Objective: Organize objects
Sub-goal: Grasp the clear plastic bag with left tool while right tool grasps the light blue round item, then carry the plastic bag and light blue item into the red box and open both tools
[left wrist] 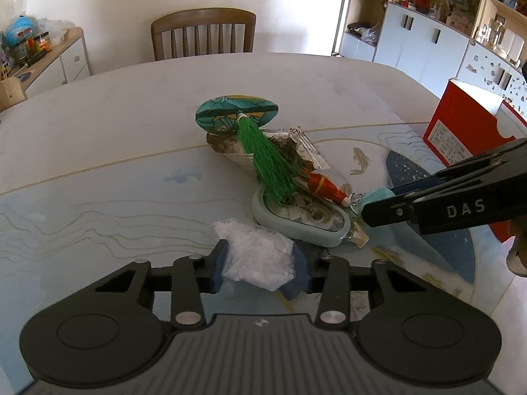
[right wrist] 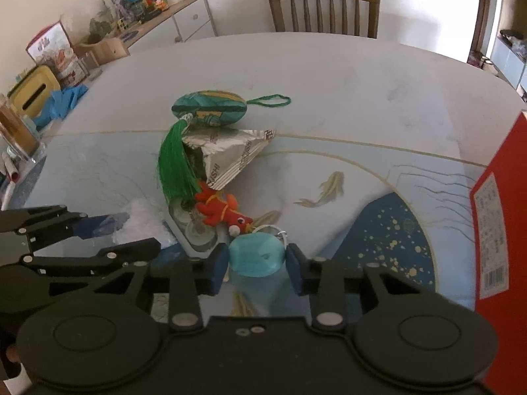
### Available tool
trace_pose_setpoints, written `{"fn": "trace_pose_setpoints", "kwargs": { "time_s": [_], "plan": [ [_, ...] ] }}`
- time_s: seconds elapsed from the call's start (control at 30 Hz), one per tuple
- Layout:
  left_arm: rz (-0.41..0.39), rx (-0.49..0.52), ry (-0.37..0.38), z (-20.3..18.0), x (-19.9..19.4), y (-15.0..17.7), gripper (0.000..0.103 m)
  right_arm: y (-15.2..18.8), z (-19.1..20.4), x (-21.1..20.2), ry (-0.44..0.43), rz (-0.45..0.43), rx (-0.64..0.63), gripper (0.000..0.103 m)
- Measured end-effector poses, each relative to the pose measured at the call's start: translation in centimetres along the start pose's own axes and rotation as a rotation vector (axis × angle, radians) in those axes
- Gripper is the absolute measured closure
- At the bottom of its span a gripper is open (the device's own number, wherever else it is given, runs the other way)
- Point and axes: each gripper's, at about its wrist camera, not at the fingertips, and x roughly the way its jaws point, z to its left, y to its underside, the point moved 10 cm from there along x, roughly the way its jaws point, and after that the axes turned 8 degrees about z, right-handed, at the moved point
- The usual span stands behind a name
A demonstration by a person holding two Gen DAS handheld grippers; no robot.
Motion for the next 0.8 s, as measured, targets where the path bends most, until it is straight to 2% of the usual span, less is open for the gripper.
{"fn": "trace_pose_setpoints", "kwargs": {
  "time_s": [0.43,0.8],
  "plan": [
    [-0.02,-0.004,0.005,-1.8,-3.8,-0.1,0.064,1.9,-0.7,-5.4,-0.036,-0.059,0.071,0.066],
    [-0.054,0.031,0.063,-7.2,-8.5,-1.7,0.064,3.3,-3.0,-11.5,-0.031,-0.128,0.124,0.066]
  ]
}}
